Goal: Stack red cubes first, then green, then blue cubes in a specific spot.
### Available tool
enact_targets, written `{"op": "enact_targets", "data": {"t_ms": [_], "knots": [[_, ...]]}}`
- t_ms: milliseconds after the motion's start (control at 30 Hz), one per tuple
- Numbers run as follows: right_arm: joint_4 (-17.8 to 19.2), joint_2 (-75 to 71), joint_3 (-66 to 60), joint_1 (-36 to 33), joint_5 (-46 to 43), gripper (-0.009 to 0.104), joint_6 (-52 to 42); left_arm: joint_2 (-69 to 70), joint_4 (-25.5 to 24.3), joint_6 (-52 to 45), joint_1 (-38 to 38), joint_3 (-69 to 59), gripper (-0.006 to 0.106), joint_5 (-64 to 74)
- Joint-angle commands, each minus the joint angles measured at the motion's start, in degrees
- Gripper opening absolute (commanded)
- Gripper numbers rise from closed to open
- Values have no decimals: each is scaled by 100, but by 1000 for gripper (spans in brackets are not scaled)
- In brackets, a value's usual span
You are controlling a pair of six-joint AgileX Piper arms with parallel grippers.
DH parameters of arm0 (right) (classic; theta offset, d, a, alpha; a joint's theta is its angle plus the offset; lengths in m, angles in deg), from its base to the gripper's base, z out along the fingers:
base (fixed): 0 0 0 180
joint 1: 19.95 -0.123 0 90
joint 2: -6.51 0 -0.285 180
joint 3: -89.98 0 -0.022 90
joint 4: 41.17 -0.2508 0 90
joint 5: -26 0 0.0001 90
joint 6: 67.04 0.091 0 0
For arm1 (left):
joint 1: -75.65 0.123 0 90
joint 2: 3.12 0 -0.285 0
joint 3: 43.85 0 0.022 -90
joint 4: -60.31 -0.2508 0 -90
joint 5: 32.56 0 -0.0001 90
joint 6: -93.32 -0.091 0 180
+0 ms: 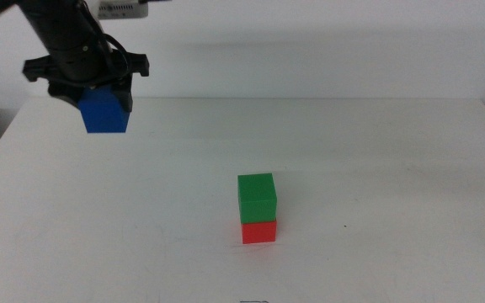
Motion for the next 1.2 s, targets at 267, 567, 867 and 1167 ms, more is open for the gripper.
{"op": "enact_targets", "data": {"t_ms": [267, 567, 867, 1167], "knots": [[33, 31, 132, 39, -416, 92, -52, 1637, -1994, 3306, -2520, -807, 7, -1], [33, 31, 132, 39, -416, 92, -52, 730, -1901, 3977, -3545, 139, 7, 186], [33, 31, 132, 39, -416, 92, -52, 118, -1477, 4142, -3559, 247, 7, -3], [33, 31, 132, 39, -416, 92, -52, -72, -1414, 4142, -3559, 249, 7, -37]]}}
